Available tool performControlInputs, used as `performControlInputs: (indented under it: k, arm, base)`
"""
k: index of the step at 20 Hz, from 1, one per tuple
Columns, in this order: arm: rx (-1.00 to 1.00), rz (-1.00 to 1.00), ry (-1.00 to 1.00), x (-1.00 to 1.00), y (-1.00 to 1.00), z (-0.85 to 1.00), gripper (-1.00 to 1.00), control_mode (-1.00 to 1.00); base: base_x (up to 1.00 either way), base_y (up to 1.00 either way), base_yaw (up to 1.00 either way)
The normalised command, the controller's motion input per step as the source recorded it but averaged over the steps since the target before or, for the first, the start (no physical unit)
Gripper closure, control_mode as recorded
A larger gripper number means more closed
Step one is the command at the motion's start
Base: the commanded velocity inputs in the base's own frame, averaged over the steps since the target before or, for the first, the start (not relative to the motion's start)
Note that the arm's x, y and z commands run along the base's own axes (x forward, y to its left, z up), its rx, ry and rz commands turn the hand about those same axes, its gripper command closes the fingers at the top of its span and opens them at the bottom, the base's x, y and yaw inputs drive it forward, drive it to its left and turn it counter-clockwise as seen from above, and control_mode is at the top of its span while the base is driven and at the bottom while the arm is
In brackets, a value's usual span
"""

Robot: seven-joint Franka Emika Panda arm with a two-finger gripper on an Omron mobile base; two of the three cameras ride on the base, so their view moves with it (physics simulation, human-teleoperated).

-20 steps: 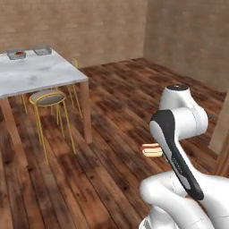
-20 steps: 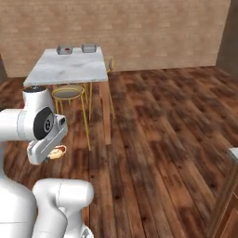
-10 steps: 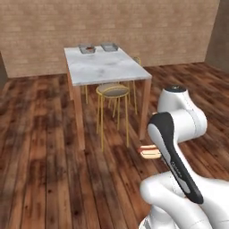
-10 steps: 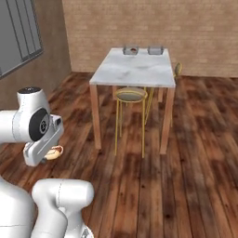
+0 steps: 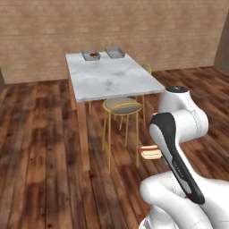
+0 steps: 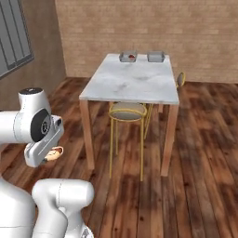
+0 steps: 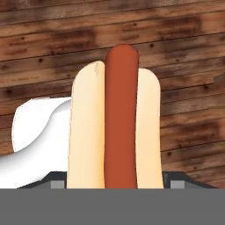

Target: Place the cold items (tomato and mushroom) from the fridge in one tupperware on the dining counter. Place the warm items (kebab skewer and hot dog) in the stove area in another tupperware.

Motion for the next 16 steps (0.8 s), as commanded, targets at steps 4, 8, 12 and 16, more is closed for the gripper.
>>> performControlInputs:
  k: [4,8,12,16]
  arm:
    - [0.0,0.0,0.0,0.0,0.0,0.0,1.0,1.0]
    - [0.0,0.0,0.0,0.0,0.0,0.0,1.0,1.0]
    - [0.0,0.0,0.0,0.0,0.0,0.0,1.0,1.0]
    - [0.0,0.0,0.0,0.0,0.0,0.0,1.0,1.0]
  base:
    - [1.0,-0.25,-0.2]
    - [1.0,-0.44,-0.33]
    - [0.96,-0.46,-0.36]
    - [0.71,-0.69,-0.36]
